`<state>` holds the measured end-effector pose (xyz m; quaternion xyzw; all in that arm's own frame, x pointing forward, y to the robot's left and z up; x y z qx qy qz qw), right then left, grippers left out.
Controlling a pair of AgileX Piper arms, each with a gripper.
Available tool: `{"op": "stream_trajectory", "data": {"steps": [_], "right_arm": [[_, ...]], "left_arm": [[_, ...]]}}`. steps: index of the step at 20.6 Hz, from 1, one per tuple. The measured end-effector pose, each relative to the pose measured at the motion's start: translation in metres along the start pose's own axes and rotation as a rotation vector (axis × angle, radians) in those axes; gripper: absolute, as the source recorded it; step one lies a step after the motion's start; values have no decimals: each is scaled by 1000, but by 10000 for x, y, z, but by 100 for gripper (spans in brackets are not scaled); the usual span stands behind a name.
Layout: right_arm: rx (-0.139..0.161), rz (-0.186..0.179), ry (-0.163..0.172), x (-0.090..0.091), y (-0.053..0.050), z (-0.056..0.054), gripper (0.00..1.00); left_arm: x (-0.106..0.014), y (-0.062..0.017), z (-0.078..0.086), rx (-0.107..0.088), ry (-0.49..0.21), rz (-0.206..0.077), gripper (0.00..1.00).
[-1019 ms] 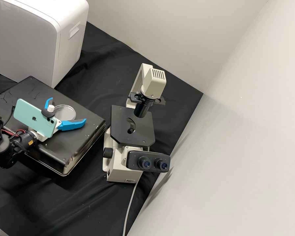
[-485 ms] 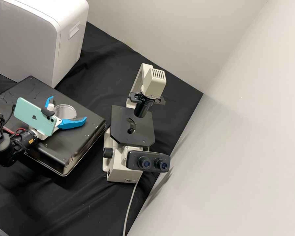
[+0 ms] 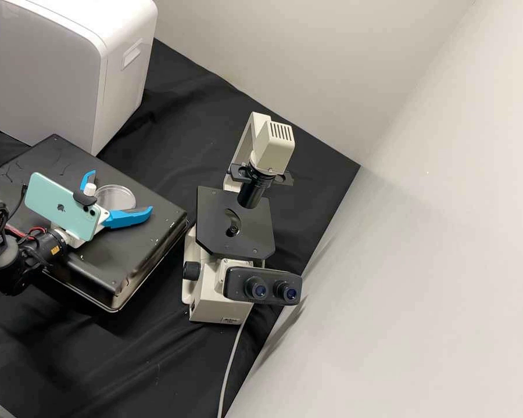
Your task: Place the petri dish on the microscope
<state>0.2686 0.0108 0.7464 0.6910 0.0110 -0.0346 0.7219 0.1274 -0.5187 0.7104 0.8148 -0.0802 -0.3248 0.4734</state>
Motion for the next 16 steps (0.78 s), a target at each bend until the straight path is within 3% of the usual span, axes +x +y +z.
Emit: {"op": "stream_trajectory", "data": {"steps": [7,16], "right_arm": [[9,-1,2,1,1,1,0],[42,2,1,2,14,8,0]], "left_arm": [[2,5,-20,0,11,3,100],[3,9,-31,0,18,5,100]]}}
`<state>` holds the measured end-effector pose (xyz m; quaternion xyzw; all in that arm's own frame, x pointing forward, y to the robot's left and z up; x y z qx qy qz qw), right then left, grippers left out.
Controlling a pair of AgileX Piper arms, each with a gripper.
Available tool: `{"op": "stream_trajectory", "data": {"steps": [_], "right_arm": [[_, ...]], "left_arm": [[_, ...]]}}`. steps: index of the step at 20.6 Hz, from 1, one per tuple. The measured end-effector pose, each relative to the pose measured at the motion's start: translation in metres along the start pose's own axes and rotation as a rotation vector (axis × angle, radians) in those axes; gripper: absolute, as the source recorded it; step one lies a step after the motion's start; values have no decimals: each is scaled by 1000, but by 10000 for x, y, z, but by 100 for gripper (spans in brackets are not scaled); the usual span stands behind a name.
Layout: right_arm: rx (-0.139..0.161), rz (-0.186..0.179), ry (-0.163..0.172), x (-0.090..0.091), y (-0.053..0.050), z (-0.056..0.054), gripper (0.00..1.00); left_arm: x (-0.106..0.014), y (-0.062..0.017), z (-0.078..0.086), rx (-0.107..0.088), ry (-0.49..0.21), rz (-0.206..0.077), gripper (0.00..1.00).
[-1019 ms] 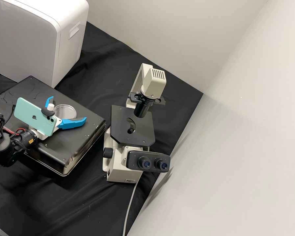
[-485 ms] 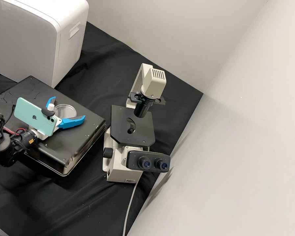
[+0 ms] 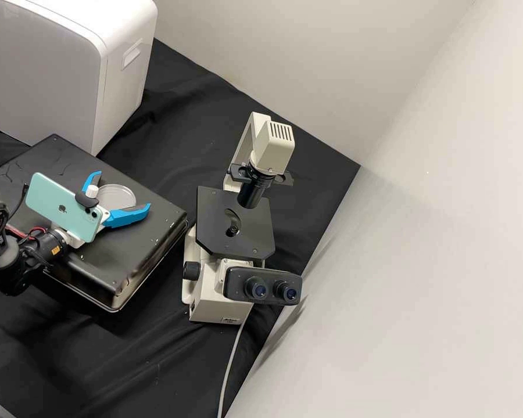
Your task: Place the petri dish on the microscope
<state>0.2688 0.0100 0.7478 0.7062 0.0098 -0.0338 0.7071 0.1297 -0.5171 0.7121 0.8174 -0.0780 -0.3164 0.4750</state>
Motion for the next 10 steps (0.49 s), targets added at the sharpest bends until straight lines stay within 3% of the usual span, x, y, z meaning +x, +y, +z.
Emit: {"op": "stream_trajectory", "data": {"steps": [10], "right_arm": [[7,0,0,0,0,0,0]], "left_arm": [[0,1,-2,0,1,0,100]]}}
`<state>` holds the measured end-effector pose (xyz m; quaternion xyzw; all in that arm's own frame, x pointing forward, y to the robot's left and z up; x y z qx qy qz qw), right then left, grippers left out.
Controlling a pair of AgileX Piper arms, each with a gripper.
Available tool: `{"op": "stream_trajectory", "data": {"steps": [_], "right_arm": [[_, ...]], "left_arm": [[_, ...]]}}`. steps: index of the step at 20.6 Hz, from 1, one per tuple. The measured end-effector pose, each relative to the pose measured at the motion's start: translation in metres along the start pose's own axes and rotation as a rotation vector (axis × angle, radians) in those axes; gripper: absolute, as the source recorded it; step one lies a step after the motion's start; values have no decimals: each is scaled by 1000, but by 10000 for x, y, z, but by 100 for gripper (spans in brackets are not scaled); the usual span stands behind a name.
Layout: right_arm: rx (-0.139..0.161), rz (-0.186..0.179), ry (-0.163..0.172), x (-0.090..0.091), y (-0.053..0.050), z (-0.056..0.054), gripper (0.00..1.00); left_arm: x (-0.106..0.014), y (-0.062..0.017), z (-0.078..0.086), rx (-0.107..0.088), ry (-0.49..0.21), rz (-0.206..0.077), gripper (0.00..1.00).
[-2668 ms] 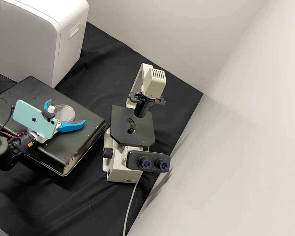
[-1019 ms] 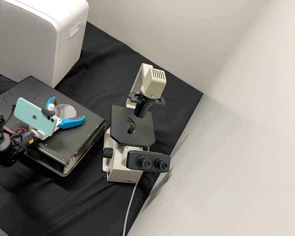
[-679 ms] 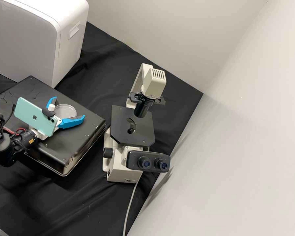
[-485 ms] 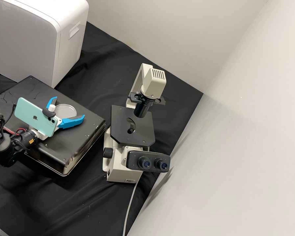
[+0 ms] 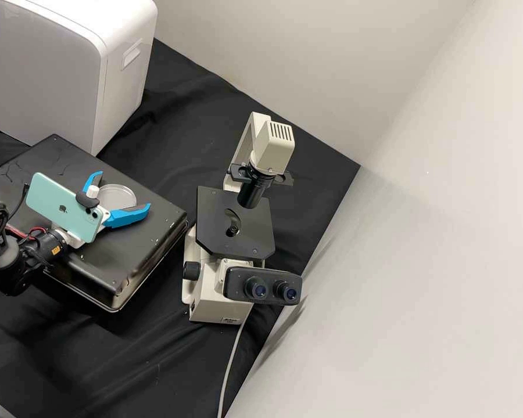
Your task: Place the petri dish on the microscope
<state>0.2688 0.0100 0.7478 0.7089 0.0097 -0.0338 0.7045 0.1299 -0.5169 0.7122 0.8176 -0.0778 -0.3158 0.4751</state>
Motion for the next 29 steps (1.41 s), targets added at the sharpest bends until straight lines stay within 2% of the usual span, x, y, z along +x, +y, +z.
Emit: {"op": "stream_trajectory", "data": {"steps": [2,6,7,10,16,19,29], "right_arm": [[1,2,2,-12,12,-9,0],[3,22,12,-81,103,-31,0],[13,19,5,-103,122,-33,0],[17,14,-5,-164,161,-37,0],[42,42,7,-236,269,-56,0],[46,51,13,-262,316,-67,0],[51,63,20,-271,362,-74,0]], "left_arm": [[0,0,0,0,0,0,100],[0,0,0,0,0,0,100],[0,0,0,0,0,0,100],[0,0,0,0,0,0,100],[0,0,0,0,0,0,100],[0,0,0,0,0,0,100],[0,0,0,0,0,0,100]]}}
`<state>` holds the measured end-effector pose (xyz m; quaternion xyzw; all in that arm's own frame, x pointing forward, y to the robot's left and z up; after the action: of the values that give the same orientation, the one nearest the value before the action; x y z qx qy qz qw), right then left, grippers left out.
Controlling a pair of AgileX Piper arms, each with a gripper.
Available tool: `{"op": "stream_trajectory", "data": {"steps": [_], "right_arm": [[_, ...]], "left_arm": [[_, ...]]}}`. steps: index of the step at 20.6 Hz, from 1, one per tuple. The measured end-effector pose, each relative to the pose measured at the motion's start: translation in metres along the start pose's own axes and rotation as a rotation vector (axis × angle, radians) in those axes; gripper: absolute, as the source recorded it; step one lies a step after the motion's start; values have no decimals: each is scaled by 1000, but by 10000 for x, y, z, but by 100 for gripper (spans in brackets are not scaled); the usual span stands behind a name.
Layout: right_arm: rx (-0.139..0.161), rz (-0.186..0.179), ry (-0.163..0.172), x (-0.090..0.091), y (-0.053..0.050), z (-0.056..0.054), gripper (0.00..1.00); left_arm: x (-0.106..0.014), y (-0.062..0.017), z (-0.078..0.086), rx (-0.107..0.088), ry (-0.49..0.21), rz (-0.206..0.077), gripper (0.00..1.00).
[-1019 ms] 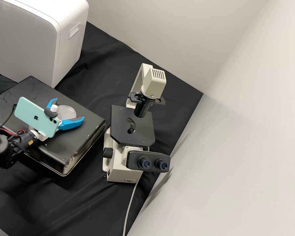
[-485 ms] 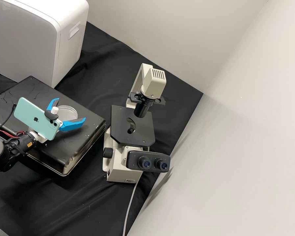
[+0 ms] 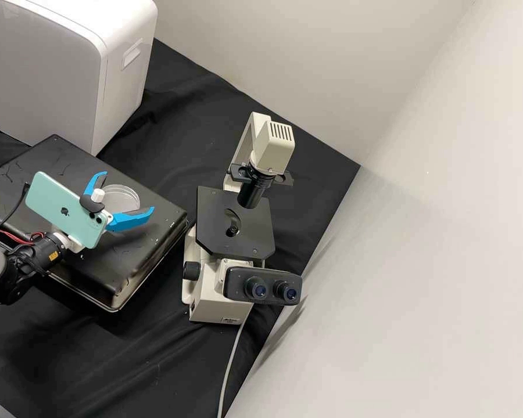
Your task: Place the petri dish on the microscope
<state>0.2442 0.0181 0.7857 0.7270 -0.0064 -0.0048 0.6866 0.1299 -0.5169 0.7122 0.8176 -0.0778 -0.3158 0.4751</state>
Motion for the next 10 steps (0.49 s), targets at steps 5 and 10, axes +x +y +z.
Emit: {"op": "stream_trajectory", "data": {"steps": [5,10], "right_arm": [[-2,-22,-5,7,-53,11,0],[-18,-83,-13,114,-262,20,0]], "left_arm": [[0,0,-1,0,1,0,100],[3,6,-23,0,13,4,100]]}}
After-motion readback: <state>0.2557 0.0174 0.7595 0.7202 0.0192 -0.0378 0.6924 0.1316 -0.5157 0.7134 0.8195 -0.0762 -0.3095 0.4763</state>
